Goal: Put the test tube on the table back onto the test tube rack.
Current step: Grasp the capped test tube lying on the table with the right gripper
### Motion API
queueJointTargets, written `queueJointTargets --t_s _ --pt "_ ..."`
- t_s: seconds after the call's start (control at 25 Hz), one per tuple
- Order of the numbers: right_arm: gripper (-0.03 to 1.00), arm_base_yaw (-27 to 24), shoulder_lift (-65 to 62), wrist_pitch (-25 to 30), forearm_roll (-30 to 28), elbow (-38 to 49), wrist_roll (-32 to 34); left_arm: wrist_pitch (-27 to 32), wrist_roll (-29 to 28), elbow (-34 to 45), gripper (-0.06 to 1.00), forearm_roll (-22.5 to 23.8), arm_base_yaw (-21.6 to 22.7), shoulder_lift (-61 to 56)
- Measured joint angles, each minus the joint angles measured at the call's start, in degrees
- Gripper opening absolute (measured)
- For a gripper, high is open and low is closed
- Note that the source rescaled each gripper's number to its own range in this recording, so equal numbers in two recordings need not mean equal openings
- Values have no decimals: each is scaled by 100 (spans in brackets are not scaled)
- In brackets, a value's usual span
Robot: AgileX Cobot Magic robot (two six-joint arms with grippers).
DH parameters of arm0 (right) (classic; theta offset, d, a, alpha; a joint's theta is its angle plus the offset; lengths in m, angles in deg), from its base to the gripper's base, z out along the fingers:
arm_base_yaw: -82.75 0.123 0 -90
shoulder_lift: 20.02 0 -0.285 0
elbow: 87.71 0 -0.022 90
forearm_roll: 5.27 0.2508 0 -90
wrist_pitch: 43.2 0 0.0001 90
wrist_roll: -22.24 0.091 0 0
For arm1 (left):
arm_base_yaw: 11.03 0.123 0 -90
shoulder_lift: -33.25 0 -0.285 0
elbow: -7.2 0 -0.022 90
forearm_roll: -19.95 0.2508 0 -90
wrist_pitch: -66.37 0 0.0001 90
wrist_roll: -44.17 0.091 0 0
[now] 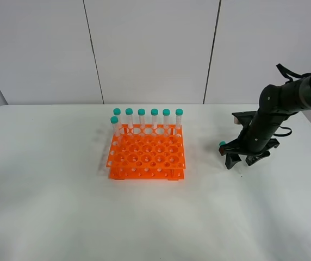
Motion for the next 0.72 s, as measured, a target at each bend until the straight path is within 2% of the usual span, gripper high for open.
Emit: queueJointTargets --t_s 0.72 --pt "76 0 133 -35 -16 -37 34 0 0 0 100 0 0 0"
